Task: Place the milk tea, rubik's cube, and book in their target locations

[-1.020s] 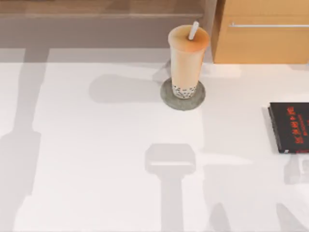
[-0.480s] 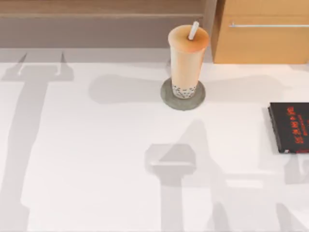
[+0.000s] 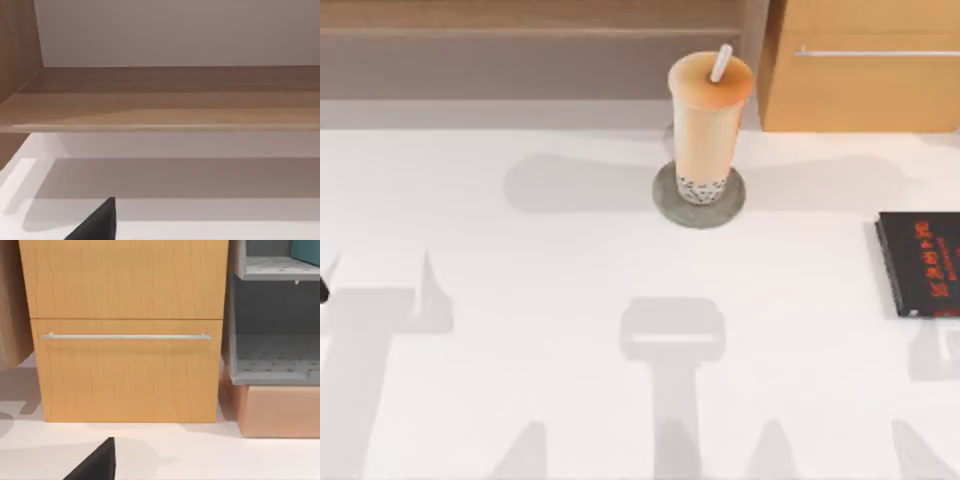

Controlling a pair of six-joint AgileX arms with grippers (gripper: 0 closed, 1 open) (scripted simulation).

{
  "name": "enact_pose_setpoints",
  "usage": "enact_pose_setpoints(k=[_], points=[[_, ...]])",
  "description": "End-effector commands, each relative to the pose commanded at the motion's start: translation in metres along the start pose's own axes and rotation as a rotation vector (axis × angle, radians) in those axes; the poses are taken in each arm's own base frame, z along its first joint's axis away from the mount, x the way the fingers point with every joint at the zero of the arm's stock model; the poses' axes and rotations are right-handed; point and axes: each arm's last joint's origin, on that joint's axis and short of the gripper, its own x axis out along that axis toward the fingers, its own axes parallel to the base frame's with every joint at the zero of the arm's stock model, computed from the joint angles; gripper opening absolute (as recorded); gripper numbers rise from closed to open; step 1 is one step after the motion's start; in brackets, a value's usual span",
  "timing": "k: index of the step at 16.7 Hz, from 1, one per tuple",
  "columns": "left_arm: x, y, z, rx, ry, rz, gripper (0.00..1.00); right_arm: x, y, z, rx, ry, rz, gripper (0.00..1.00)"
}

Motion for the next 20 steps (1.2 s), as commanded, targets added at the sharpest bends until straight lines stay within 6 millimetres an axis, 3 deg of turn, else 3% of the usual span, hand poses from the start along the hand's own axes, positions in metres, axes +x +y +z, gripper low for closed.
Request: enact_pose_setpoints(k=[3,6,14,17,20], points=[[-0.01,-0.001,-0.045,-0.004,-0.01,0.007,1.0,0.0,0.0,0.0,0.0,0.0,0.0,1.0],[-0.012,-0.002,-0.068,-0.01,-0.021,0.011,1.0,0.0,0.0,0.0,0.0,0.0,0.0,1.0],[-0.012,-0.002,-0.071,-0.012,-0.023,0.012,1.0,0.0,0.0,0.002,0.0,-0.001,-0.001,1.0],[-0.012,-0.002,-0.071,-0.012,-0.023,0.012,1.0,0.003,-0.002,0.021,0.0,-0.008,-0.008,1.0],[-0.012,-0.002,-0.071,-0.012,-0.023,0.012,1.0,0.014,-0.006,0.056,-0.004,-0.014,-0.012,1.0]])
